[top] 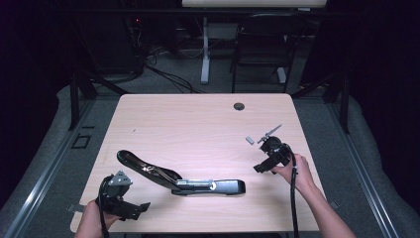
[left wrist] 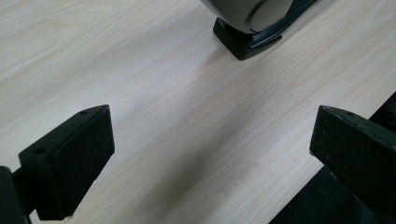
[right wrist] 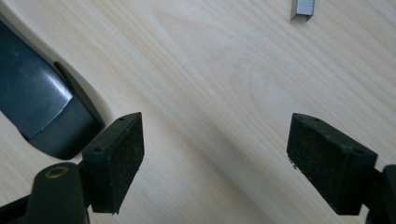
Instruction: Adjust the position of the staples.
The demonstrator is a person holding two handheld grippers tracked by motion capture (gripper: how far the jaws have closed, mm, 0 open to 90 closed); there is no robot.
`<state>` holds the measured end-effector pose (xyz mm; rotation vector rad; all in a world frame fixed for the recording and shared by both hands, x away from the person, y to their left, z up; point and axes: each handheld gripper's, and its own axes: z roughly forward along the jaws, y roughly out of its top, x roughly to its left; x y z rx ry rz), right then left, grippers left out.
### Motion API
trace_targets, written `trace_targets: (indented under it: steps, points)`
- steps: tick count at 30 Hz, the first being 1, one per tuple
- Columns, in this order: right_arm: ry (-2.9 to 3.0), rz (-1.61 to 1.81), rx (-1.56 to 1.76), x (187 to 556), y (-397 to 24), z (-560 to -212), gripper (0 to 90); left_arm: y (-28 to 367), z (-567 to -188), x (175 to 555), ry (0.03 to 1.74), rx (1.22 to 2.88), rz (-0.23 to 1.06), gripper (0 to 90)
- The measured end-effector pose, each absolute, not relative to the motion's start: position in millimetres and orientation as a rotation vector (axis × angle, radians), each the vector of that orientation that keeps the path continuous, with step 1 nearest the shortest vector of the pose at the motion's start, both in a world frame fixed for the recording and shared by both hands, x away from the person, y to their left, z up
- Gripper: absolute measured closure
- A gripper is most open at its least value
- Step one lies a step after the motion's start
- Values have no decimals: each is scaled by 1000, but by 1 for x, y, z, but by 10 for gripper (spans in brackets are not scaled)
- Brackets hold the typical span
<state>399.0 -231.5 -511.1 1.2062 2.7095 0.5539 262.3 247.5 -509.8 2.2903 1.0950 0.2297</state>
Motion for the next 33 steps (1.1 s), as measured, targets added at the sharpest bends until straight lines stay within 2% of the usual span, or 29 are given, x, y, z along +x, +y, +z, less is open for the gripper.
trace_targets:
  steps: [2, 6, 13, 17, 26, 28, 33]
  points:
    - [2700, 561, 1232, 404, -231, -511, 228, 249, -510, 263, 1101, 2282, 229, 0]
    - [2688, 563, 1248, 414, -230, -510, 230, 252, -510, 264, 1117, 2264, 230, 0]
    - [2708, 575, 1258, 432, -223, -511, 164, 254, -511, 267, 1135, 2251, 233, 0]
    - [2703, 595, 1262, 443, -219, -512, 163, 255, -511, 268, 1138, 2247, 232, 0]
    - [2686, 568, 1277, 459, -213, -514, 238, 256, -511, 268, 1142, 2242, 241, 0]
    - [2693, 520, 1271, 465, -213, -512, 303, 256, -510, 268, 1143, 2230, 257, 0]
    - [2661, 553, 1309, 475, -210, -510, 400, 257, -511, 269, 1148, 2226, 248, 0]
